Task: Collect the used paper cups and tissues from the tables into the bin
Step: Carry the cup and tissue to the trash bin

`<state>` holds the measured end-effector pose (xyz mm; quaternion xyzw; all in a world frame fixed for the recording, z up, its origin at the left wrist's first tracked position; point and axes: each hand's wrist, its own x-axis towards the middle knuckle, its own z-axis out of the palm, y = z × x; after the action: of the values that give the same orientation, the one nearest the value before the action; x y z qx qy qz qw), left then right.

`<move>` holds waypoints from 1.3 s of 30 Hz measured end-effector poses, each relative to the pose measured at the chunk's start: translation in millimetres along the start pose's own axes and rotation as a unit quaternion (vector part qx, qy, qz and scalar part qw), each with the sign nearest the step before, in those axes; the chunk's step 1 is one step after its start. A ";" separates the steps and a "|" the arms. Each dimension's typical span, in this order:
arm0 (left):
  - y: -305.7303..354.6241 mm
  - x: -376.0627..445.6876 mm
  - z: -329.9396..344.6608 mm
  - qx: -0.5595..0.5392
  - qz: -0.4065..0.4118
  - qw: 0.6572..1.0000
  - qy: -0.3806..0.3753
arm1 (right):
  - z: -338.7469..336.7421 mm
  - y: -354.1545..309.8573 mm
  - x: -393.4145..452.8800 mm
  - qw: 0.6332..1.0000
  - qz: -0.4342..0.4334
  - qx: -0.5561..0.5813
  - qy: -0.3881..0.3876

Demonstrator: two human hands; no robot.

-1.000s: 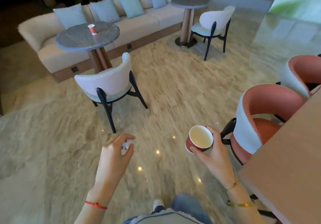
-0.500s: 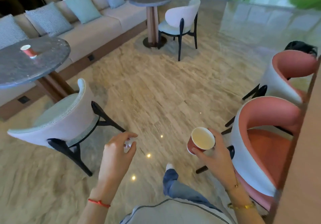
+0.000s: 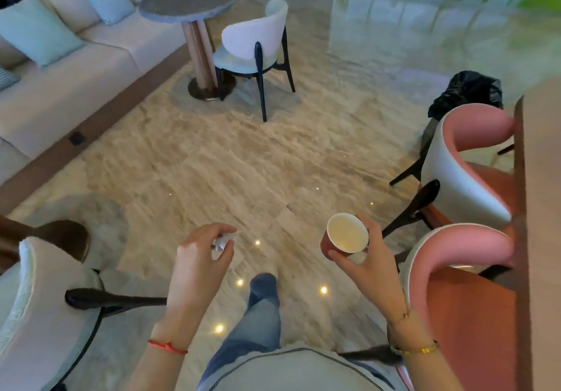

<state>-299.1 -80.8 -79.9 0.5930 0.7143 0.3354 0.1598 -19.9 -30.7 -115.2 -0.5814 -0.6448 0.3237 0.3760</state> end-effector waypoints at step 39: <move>380.4 861.0 546.7 -0.113 0.286 0.914 -0.263 | -302.2 270.3 791.5 0.933 0.180 -0.047 0.309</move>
<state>113.3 926.6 -75.3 0.8166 0.4036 0.2771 0.3056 344.7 780.4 -106.9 -0.7762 -0.3956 0.1598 0.4642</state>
